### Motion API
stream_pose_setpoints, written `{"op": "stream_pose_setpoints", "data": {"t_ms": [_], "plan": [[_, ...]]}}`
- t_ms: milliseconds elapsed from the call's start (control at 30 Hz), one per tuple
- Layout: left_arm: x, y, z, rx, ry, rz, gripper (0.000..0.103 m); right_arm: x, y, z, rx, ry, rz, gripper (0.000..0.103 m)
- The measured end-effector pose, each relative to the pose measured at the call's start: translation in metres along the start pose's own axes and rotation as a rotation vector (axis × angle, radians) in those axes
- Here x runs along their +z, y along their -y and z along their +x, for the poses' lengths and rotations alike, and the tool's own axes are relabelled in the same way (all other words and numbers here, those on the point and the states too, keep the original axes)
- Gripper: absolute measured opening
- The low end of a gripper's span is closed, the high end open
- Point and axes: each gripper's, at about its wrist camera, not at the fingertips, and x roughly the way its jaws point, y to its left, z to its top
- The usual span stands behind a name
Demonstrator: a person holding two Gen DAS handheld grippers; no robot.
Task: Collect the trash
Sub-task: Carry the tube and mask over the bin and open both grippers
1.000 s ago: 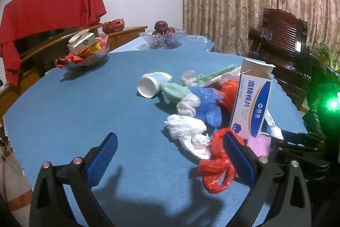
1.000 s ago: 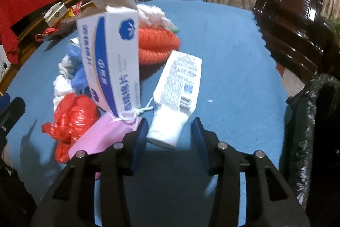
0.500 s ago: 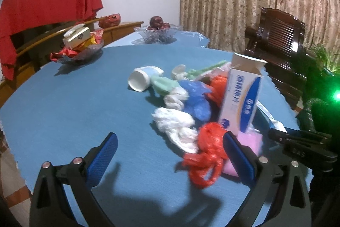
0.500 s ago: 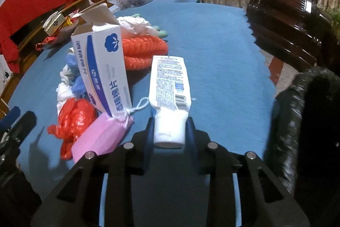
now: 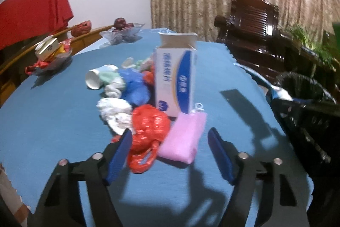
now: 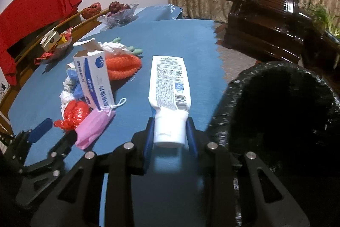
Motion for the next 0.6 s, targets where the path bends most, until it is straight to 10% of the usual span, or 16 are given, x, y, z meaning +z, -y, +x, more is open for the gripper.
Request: {"op": "stream_pose_setpoints", "data": {"t_ms": [600], "plan": [[-0.009,0.015,0.021,0.003,-0.083,0.013,0.009,0.002,0.003,-0.007,0.010,0.011,0.007,0.029]]}}
